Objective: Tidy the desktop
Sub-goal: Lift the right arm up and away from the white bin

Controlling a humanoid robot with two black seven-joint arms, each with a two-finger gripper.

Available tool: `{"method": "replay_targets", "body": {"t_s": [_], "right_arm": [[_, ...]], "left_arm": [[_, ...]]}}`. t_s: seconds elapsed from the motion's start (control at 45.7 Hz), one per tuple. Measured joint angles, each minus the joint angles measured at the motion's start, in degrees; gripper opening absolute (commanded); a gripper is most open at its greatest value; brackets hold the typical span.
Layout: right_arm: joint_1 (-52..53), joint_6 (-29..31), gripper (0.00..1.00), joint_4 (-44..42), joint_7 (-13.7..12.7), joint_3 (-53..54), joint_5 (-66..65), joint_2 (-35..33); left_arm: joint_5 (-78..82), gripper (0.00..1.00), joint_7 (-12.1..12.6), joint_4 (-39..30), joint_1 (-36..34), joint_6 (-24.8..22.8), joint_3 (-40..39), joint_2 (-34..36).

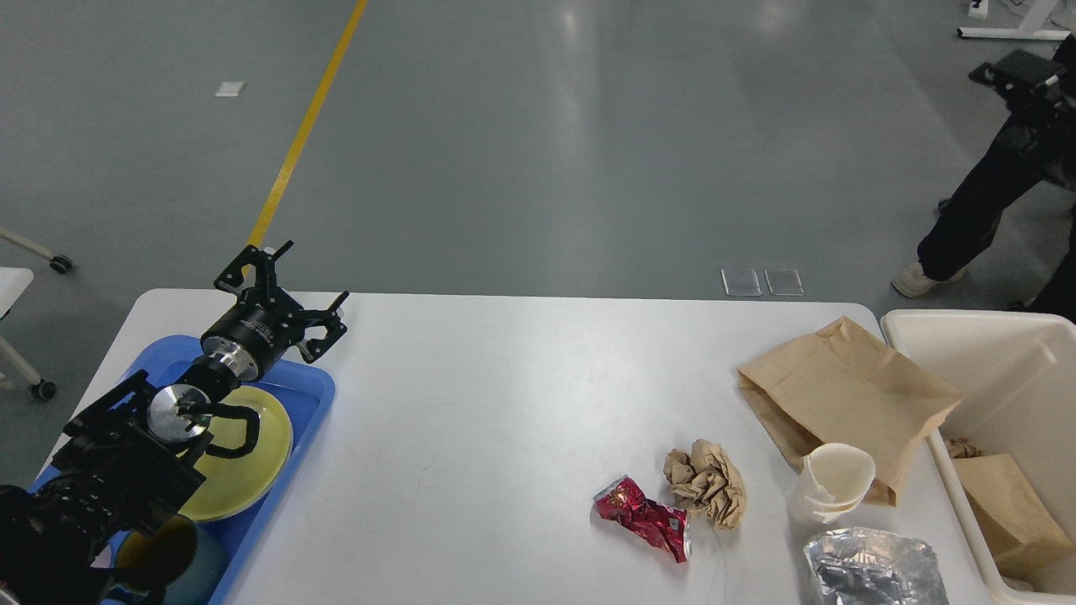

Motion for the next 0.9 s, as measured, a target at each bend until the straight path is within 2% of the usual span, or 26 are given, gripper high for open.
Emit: {"method": "replay_targets", "body": {"t_s": [0.219, 0.328, 0.438, 0.678, 0.766, 0.897], "right_arm": [[11.29, 0.36, 1.00, 0.51, 0.41, -17.21, -0.98, 3.03], [15.84, 2.49, 1.00, 2.14, 0.49, -24.53, -3.60, 4.88], [18.65, 7.82, 1.00, 4.99, 0.50, -30.23, -5.94, 5.70], [20.19, 24.15, 1.00, 8.54, 0.44, -37.91, -6.66, 5.73], [19.96, 27.08, 1.00, 8.69, 0.36, -39.37, -6.57, 5.97], [18.11, 28.24, 1.00, 9.43, 0.18, -39.87, -6.34, 6.53]], "left_arm": [[0.00, 0.96, 0.00, 0.00, 0.00, 0.00, 0.00, 0.01], [0.01, 0.96, 0.00, 0.00, 0.00, 0.00, 0.00, 0.02], [0.03, 0.96, 0.00, 0.00, 0.00, 0.00, 0.00, 0.02], [0.04, 0.96, 0.00, 0.00, 0.00, 0.00, 0.00, 0.02], [0.04, 0.96, 0.00, 0.00, 0.00, 0.00, 0.00, 0.02], [0.00, 0.96, 0.00, 0.00, 0.00, 0.00, 0.00, 0.02]]}}
